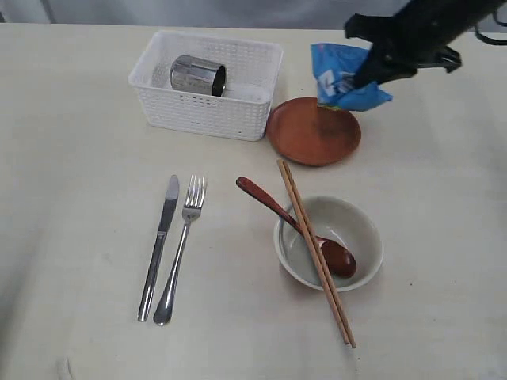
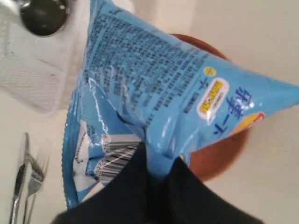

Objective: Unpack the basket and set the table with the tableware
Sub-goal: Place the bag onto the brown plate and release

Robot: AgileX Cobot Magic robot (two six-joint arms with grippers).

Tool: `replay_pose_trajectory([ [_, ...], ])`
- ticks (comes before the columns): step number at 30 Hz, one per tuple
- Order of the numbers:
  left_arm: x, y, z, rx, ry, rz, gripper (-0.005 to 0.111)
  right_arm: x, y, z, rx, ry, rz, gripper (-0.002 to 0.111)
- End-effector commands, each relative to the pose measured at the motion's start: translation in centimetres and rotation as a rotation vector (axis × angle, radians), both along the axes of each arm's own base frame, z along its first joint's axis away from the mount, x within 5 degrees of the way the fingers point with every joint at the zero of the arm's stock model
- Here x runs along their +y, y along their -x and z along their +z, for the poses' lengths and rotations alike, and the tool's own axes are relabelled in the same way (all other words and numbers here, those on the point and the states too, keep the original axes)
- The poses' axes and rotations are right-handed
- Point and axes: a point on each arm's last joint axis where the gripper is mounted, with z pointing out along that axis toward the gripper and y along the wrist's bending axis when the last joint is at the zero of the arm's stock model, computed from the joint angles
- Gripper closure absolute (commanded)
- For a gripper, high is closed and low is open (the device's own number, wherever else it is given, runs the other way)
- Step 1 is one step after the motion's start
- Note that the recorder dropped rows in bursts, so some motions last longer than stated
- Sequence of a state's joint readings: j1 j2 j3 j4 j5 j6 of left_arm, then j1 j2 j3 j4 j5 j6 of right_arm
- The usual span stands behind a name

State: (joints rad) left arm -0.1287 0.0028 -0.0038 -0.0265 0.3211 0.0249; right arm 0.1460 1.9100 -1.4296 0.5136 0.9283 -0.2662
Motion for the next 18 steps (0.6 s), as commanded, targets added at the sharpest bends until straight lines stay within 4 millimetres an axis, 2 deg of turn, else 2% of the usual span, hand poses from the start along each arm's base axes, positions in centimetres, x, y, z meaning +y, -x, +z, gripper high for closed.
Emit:
replay_pose_trajectory([
  [1,0.0,0.0,-0.1,0.000,0.003,0.001,0.107,3.7,-0.9,-0.9,0.022,0.012,0.019,0.108],
  [6,0.0,0.0,-0.1,0.000,0.003,0.001,0.107,4.0,-1.8,-3.0,0.108,0.162,-0.044,0.108],
  [11,0.0,0.0,-0.1,0.000,0.003,0.001,0.107,4.3,-1.8,-4.3,0.140,0.165,-0.001,0.105],
  [14,0.0,0.0,-0.1,0.000,0.003,0.001,0.107,4.7,-1.8,-4.9,0.154,0.147,0.026,0.090],
  [18,0.0,0.0,-0.1,0.000,0.003,0.001,0.107,4.7,-1.7,-5.1,0.165,0.148,0.029,0.059],
])
